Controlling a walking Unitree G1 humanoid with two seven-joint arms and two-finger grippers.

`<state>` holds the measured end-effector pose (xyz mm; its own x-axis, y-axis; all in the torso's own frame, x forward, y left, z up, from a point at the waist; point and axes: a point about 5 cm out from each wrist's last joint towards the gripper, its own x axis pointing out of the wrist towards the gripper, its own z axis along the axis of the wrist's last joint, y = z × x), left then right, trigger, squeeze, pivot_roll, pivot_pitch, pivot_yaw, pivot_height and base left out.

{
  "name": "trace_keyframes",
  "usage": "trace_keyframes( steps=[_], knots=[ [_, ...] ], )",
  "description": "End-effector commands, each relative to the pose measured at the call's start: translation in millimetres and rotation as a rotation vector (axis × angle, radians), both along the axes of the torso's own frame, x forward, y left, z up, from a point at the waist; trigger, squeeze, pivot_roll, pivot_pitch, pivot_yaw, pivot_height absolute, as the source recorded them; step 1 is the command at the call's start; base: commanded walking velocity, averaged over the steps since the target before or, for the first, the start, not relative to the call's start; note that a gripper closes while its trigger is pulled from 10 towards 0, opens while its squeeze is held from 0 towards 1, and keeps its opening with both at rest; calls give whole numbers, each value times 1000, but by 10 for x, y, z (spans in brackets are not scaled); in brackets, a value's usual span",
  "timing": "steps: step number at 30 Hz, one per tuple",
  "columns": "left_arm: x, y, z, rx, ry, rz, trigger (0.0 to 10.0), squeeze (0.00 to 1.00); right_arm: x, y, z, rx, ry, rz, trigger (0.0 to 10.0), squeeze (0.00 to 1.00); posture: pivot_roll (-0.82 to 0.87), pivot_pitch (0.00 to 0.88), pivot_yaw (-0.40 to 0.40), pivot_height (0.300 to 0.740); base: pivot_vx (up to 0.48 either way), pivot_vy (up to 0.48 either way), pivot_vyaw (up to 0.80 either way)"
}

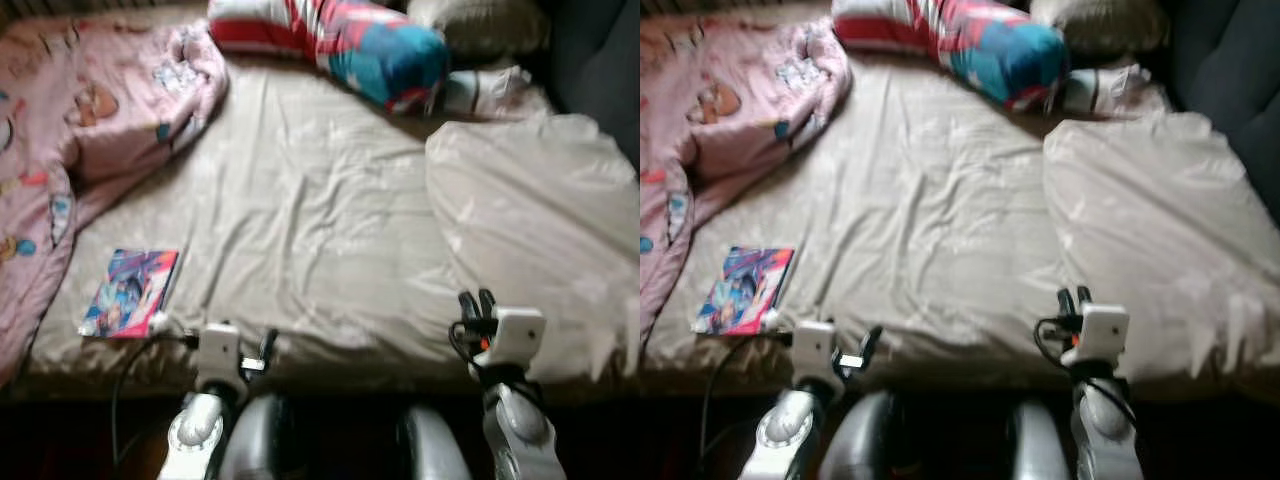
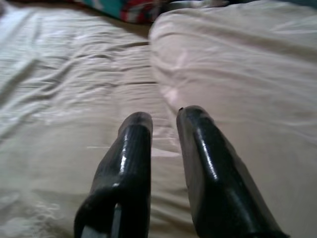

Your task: Clean up the room

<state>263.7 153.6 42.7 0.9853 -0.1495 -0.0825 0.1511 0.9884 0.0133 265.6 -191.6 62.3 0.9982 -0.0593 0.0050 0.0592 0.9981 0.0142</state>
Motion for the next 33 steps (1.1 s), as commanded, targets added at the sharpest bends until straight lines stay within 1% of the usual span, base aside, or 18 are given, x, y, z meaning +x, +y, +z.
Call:
trace_keyframes(
  steps=[1, 4, 7, 17, 23, 27, 33],
  knots=[
    [-67, 89, -85, 6, 40, 27, 10000, 0, -25, 31, -49, 10, 23, 5, 10000, 0, -77, 250, 28, 641, 0, 352, 0],
    [-70, 110, -108, 6, 45, 28, 10000, 0, -20, 34, -53, 13, 25, 5, 10000, 0, -76, 249, 27, 641, 0, 351, 0],
    [-81, 174, -174, 9, 62, 34, 10000, 0, -15, 47, -62, 19, 30, 10, 10000, 0, -75, 248, 26, 641, 0, 351, 0],
    [-76, 225, -269, 10, 90, 41, 10000, 0, -1, 71, -70, 22, 37, 19, 10000, 0, -73, 245, 25, 641, 0, 350, 0],
    [-117, 402, -453, 13, 167, 63, 10000, 0, 19, 87, -73, 16, 41, 31, 10000, 0, -72, 242, 24, 641, 0, 351, 0],
    [-148, 465, -517, 14, 201, 74, 10000, 0, 38, 86, -66, 18, 39, 31, 10000, 0, -71, 237, 25, 641, 0, 352, 0],
    [-150, 469, -547, 12, 209, 75, 10000, 0, 41, 89, -73, 20, 41, 36, 10000, 0, -72, 233, 26, 641, 0, 351, 0]
  ],
)
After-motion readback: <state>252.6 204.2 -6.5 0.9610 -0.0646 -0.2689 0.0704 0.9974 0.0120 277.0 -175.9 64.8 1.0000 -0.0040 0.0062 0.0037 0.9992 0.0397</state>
